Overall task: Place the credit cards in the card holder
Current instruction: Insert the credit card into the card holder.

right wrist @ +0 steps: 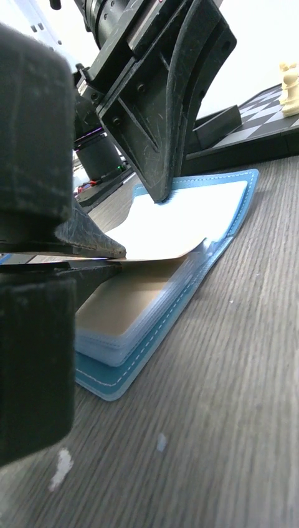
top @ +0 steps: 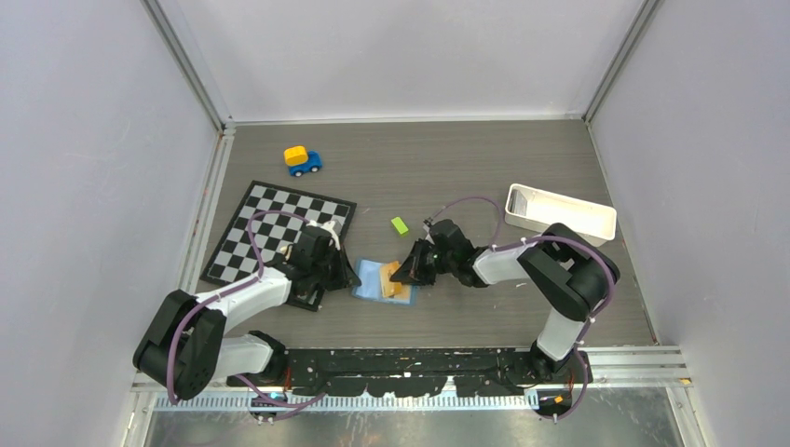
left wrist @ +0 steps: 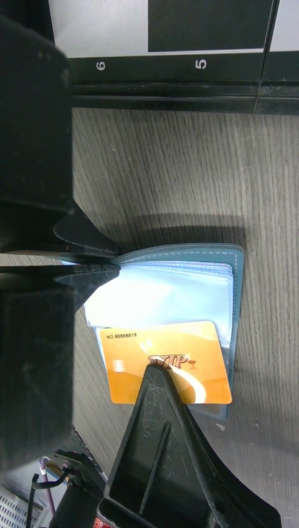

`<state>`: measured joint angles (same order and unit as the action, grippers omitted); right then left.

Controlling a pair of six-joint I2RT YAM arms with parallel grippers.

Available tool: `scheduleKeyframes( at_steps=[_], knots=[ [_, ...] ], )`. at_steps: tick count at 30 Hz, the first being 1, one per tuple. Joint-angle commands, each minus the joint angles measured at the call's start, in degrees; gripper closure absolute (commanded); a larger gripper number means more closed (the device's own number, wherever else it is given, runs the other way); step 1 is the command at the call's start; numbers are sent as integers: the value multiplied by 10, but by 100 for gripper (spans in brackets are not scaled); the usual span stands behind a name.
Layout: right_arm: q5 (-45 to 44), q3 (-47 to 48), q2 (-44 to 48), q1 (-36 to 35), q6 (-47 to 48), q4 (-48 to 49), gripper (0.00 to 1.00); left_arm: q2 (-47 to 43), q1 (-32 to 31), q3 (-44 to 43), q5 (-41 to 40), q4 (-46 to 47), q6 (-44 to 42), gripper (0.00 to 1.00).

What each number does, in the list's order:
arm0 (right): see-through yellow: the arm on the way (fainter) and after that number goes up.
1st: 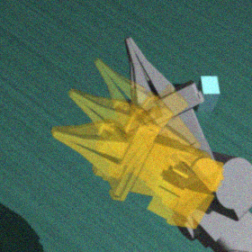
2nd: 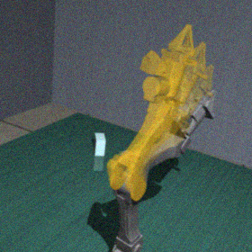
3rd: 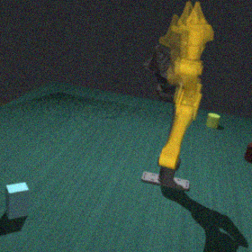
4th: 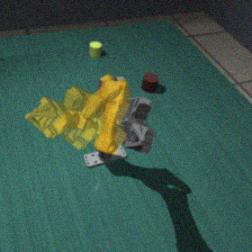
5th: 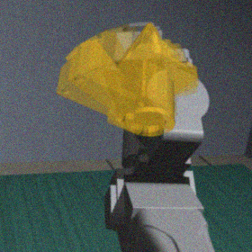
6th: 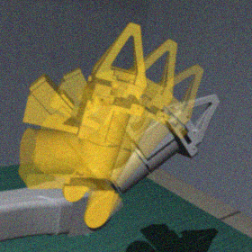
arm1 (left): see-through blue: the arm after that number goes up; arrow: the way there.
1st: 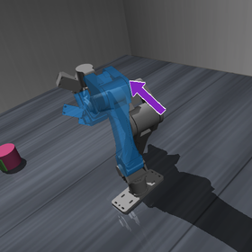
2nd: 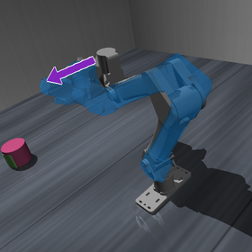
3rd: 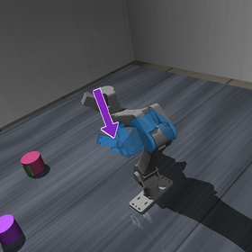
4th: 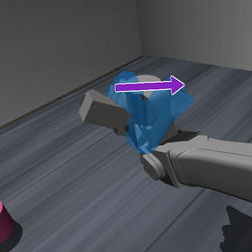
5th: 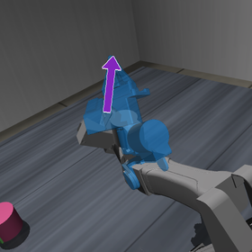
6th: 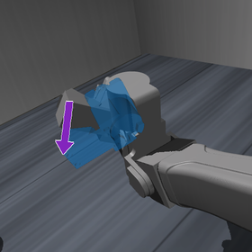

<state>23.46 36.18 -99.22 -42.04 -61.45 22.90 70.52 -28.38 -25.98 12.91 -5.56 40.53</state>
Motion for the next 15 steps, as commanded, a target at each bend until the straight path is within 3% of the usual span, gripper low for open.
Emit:
scheduleKeyframes(
  at_steps=[1,3,8,15],
  knots=[
    [-54,11,-32,-3,14,-47,86,-6,3,6,4,6,2,100],
    [-55,12,-31,-4,14,-53,78,-5,3,6,5,6,3,100],
    [-64,13,-11,-5,24,-93,67,-7,3,6,4,5,3,100],
    [-98,22,20,-12,48,-183,62,-10,3,6,4,1,1,100]
  ],
)
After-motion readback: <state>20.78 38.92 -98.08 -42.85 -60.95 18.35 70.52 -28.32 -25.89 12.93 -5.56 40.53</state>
